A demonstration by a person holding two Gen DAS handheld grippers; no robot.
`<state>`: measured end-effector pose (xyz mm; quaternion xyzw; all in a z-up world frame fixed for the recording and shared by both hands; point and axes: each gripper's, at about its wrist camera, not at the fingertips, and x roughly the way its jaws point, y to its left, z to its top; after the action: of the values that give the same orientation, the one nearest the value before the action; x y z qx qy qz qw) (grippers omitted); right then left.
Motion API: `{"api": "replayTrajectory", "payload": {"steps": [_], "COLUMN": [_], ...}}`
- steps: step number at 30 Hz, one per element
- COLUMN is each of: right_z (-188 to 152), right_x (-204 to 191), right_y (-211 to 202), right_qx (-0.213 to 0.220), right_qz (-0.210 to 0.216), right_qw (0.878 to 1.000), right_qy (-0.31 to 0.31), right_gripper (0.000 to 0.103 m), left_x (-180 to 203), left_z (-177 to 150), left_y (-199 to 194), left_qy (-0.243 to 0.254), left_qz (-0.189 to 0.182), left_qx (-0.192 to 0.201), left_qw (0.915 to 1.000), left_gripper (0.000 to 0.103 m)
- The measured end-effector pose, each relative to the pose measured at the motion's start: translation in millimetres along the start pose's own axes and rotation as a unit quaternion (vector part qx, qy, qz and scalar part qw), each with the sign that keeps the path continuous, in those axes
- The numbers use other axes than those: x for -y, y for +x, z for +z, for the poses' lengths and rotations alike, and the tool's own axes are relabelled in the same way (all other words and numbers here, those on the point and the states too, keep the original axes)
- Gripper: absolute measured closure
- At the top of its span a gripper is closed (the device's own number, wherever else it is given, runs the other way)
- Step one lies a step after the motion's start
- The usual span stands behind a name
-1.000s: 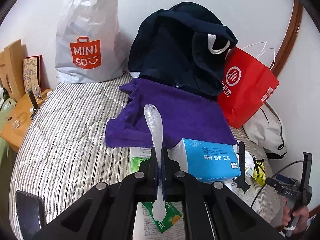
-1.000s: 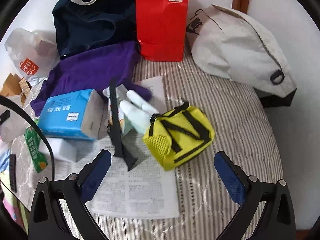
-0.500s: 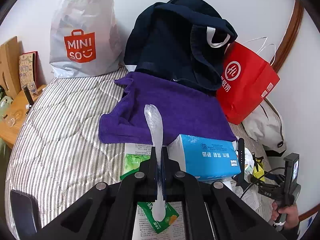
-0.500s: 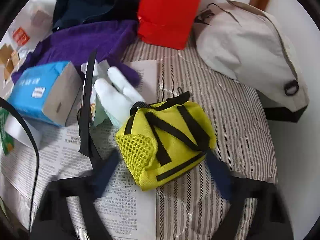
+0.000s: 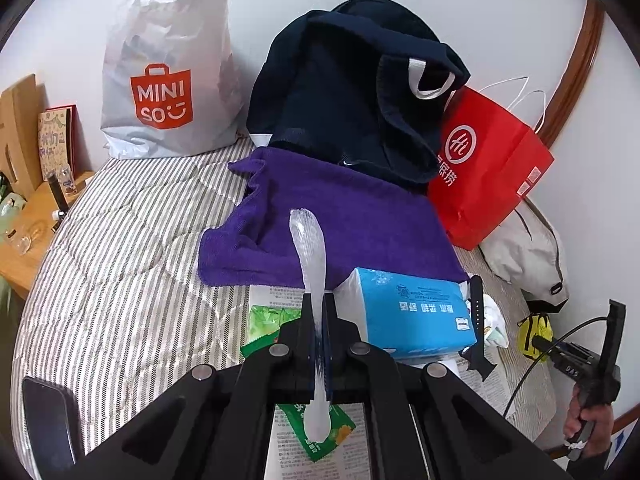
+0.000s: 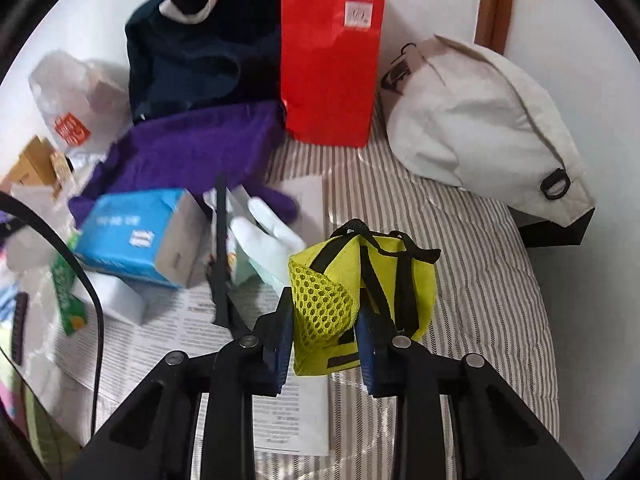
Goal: Organize soft objects
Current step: 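Grasp the yellow mesh pouch with the right gripper while the left gripper holds the clear pouch, then carry both pouches onto the purple towel while the right gripper releases the yellow pouch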
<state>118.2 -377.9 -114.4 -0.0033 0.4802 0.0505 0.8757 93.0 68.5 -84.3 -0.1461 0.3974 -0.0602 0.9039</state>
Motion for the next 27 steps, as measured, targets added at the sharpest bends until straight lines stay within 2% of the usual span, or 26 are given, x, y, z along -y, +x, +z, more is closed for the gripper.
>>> {"api": "replayTrajectory", "payload": {"steps": [3,4,9,20,27], "right_z": [2.5,3.3,11.3,42.5,70.0], "right_x": [-1.6,-2.1,-11.6,-58.4,-80.0], "right_y": [-8.5,-11.1,-23.7,-23.6,-17.4], "right_qx": [0.005,0.034,0.051,0.060,0.073], "right_qz": [0.004,0.013,0.033,0.070,0.086], "right_qw": [1.000,0.999,0.998,0.995,0.993], "right_qy": [0.004,0.002,0.002,-0.034,-0.046], "right_gripper": [0.075,0.075,0.075,0.075,0.075], "left_x": [1.7,1.9,4.7,5.3,10.8], "left_z": [1.0,1.1,5.3,24.2,42.6], "left_y": [-3.0,-4.1,-10.4,-10.8,2.1], "left_qy": [0.001,0.001,0.005,0.006,0.018], "left_qz": [-0.004,-0.005,-0.009,-0.023,-0.023], "left_qx": [0.002,0.003,0.009,0.018,0.015], "left_qw": [1.0000,1.0000,0.9999,0.9996,0.9995], "left_gripper": [0.100,0.100,0.100,0.100,0.100]}}
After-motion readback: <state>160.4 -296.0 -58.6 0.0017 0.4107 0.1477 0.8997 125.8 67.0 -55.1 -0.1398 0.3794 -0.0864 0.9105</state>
